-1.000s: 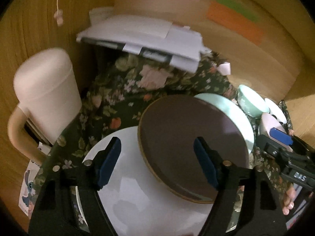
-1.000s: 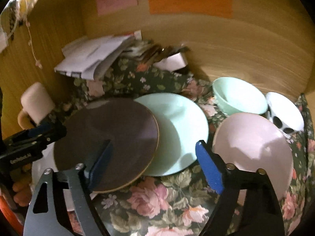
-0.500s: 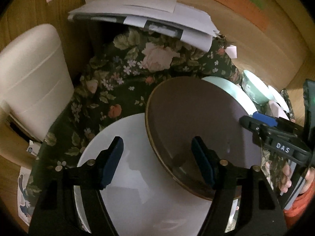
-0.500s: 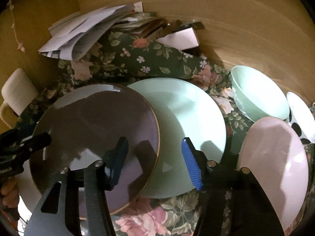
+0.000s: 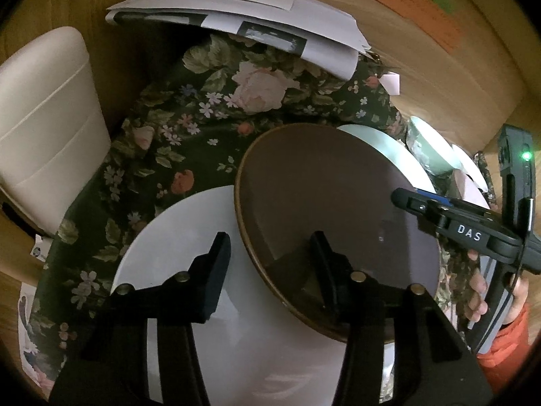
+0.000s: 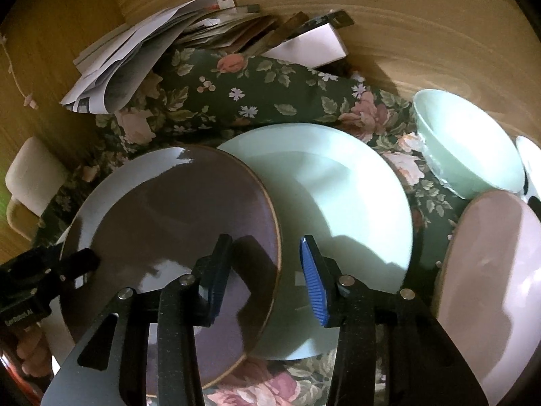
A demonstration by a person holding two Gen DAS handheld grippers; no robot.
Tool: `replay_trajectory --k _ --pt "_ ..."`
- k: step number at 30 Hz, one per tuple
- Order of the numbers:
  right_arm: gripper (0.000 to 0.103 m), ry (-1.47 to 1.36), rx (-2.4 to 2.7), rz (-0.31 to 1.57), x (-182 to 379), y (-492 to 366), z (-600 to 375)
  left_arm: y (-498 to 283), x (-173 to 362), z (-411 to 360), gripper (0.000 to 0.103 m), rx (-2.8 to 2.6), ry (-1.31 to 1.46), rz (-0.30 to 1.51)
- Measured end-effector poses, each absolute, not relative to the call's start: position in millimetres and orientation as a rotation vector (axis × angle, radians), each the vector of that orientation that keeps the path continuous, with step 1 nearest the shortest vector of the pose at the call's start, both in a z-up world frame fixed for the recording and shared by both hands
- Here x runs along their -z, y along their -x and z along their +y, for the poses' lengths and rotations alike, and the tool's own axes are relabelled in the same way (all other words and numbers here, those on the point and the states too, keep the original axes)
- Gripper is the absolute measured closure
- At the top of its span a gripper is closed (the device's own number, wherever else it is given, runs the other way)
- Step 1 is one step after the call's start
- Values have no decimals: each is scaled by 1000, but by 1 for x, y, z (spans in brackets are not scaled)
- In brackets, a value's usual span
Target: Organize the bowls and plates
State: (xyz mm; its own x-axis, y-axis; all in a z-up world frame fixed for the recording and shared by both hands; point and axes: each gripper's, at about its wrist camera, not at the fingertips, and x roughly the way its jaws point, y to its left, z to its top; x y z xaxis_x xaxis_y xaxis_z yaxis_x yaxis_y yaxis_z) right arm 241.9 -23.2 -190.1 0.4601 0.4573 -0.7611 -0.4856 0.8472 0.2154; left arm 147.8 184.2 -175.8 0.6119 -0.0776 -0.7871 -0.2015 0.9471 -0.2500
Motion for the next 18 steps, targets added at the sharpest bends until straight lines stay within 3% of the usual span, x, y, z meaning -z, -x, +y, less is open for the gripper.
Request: replay_trajectory --k 18 --pt "68 0 -633 950 193 -232 -21 -152 175 169 56 -65 330 913"
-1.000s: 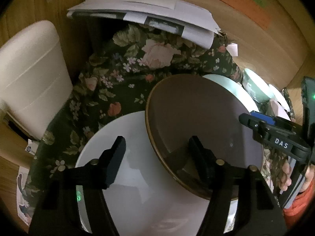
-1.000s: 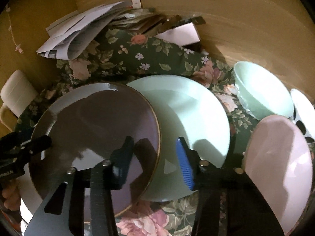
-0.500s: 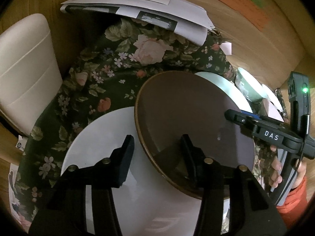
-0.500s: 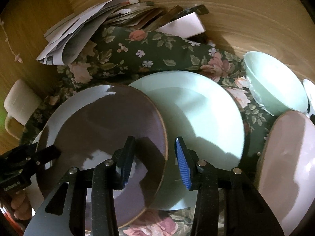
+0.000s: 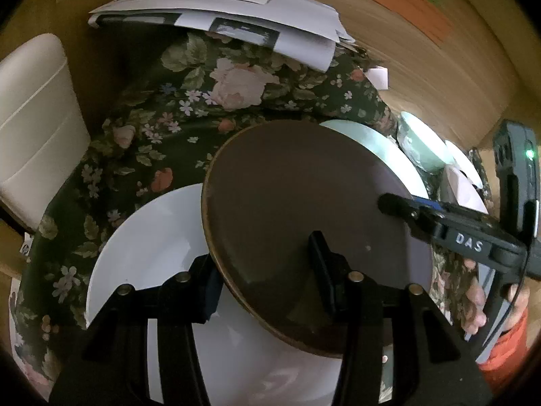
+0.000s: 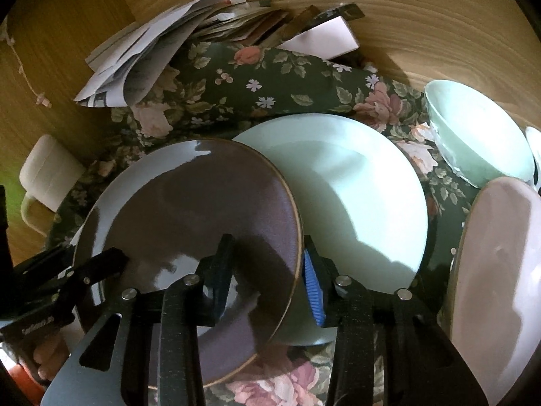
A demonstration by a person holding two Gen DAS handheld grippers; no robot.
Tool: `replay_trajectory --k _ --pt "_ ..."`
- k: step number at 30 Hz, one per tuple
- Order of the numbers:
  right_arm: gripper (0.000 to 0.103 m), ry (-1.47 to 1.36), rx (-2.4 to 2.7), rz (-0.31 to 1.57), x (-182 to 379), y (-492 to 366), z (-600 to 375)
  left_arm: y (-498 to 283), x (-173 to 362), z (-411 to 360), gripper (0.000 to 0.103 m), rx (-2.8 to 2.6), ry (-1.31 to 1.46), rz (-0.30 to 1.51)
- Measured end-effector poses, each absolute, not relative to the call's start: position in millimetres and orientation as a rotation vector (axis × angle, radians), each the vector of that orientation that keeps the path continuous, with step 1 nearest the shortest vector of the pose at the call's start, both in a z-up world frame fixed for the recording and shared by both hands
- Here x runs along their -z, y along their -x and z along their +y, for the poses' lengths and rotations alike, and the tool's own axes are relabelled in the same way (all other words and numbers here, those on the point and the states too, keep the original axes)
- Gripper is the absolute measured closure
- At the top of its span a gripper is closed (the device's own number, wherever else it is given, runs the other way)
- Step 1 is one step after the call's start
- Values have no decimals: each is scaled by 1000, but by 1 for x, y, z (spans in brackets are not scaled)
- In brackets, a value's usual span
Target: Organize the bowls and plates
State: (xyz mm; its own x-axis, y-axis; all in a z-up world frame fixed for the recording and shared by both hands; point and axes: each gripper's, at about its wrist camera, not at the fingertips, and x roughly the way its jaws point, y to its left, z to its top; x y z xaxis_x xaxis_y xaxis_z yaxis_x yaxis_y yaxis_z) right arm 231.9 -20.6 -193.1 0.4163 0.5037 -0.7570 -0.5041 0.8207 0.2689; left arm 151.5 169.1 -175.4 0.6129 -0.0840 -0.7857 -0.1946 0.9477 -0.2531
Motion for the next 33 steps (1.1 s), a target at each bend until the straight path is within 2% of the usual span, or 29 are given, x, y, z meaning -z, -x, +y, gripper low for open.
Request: replay_trajectory --k 33 --pt "69 -53 -615 791 144 -166 -73 -113 124 128 56 -58 291 793"
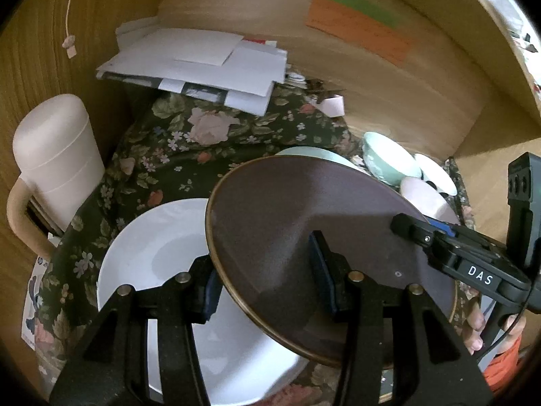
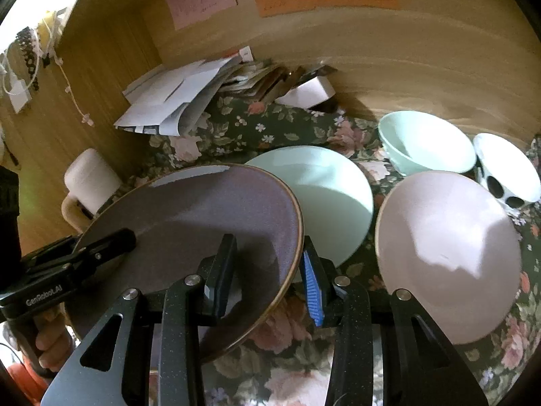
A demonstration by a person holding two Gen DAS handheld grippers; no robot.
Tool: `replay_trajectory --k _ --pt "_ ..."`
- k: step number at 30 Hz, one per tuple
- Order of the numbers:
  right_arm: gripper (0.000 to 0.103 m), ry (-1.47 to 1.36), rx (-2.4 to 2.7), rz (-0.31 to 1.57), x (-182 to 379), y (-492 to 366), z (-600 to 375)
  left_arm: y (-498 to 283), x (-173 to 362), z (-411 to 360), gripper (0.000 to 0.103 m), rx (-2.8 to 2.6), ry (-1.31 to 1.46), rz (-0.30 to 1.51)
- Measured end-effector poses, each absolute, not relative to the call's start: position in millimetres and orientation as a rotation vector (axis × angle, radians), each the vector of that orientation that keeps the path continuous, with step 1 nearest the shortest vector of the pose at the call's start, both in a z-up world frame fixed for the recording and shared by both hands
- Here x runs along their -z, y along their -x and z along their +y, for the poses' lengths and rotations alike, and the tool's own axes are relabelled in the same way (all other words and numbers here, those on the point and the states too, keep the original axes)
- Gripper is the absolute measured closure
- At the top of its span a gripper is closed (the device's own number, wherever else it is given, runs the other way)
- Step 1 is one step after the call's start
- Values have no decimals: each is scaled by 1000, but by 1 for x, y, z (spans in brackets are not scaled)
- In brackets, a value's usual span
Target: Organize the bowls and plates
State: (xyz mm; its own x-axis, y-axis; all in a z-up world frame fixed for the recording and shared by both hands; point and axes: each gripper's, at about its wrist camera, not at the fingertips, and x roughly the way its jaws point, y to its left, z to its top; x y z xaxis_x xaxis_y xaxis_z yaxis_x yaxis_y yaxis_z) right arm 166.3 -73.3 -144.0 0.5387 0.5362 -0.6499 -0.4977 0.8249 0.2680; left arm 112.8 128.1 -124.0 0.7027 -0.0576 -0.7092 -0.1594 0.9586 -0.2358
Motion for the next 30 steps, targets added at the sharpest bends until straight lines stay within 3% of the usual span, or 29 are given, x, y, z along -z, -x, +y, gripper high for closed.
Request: replay_trajectory --k 30 --pt "69 -132 -533 745 144 -100 -160 -73 119 43 56 48 220 790"
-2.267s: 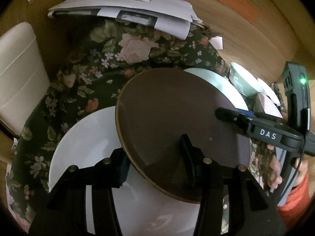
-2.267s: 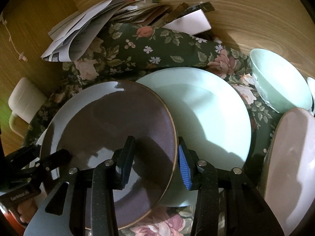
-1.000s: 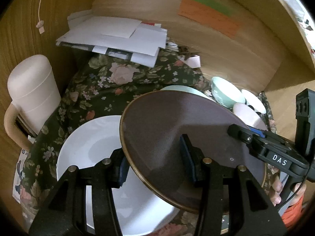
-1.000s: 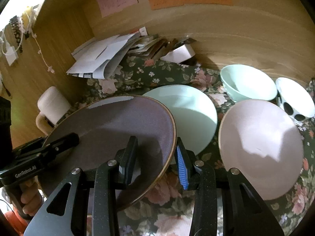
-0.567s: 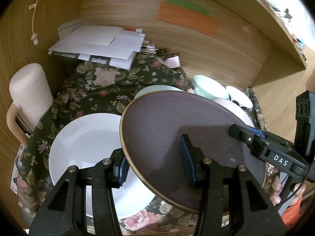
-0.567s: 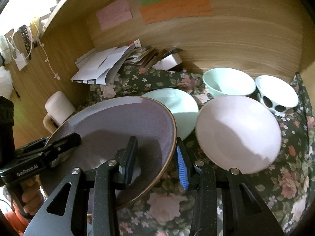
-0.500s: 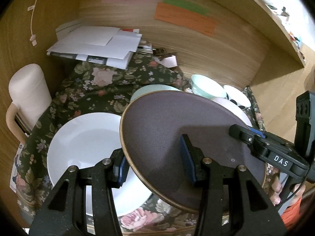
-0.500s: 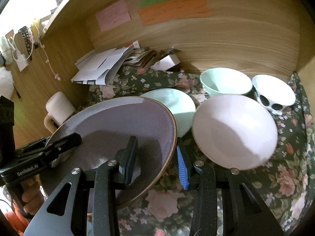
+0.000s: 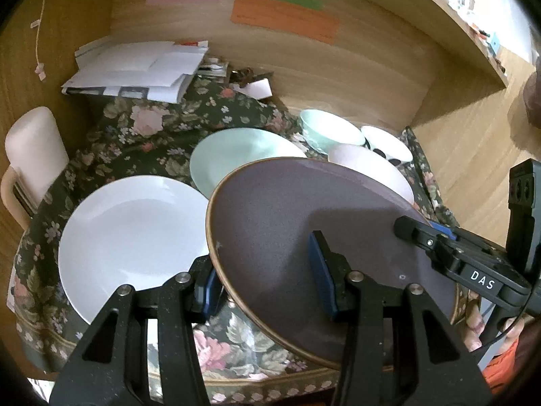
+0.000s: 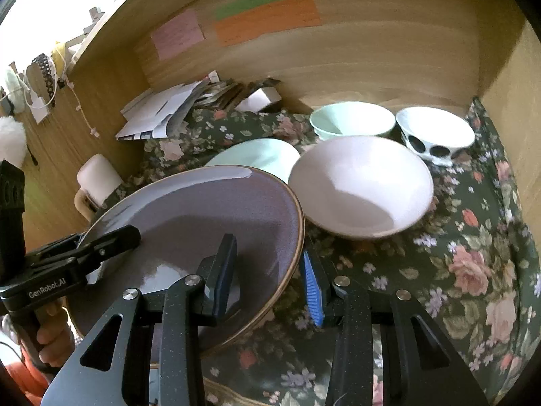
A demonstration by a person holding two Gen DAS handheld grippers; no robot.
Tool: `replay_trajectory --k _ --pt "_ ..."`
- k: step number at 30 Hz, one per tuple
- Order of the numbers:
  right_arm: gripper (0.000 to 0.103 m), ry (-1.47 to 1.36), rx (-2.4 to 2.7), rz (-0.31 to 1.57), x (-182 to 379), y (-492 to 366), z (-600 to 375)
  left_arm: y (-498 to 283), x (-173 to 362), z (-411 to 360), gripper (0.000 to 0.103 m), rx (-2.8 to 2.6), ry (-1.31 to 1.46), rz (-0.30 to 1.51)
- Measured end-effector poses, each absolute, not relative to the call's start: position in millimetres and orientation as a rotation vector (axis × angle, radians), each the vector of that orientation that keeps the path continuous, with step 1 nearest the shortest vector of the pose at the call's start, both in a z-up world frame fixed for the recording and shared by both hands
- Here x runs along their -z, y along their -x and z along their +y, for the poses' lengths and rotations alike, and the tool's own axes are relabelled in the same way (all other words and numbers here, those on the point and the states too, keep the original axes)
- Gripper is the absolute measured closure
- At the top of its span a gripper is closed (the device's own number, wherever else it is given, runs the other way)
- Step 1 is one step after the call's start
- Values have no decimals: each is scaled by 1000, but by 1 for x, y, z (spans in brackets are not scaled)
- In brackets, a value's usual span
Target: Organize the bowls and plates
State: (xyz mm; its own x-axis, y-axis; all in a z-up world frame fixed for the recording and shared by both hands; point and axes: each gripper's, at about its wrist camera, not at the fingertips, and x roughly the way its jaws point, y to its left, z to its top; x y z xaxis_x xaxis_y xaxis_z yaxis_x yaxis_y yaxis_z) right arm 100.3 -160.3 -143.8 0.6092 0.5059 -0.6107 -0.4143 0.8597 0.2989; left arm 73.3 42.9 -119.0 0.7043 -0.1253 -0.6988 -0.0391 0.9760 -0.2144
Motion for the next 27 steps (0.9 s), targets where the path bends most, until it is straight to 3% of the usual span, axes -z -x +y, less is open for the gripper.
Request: replay_trajectory --k 27 --pt "69 -217 -477 880 203 -101 -197 -89 176 10 56 92 217 930"
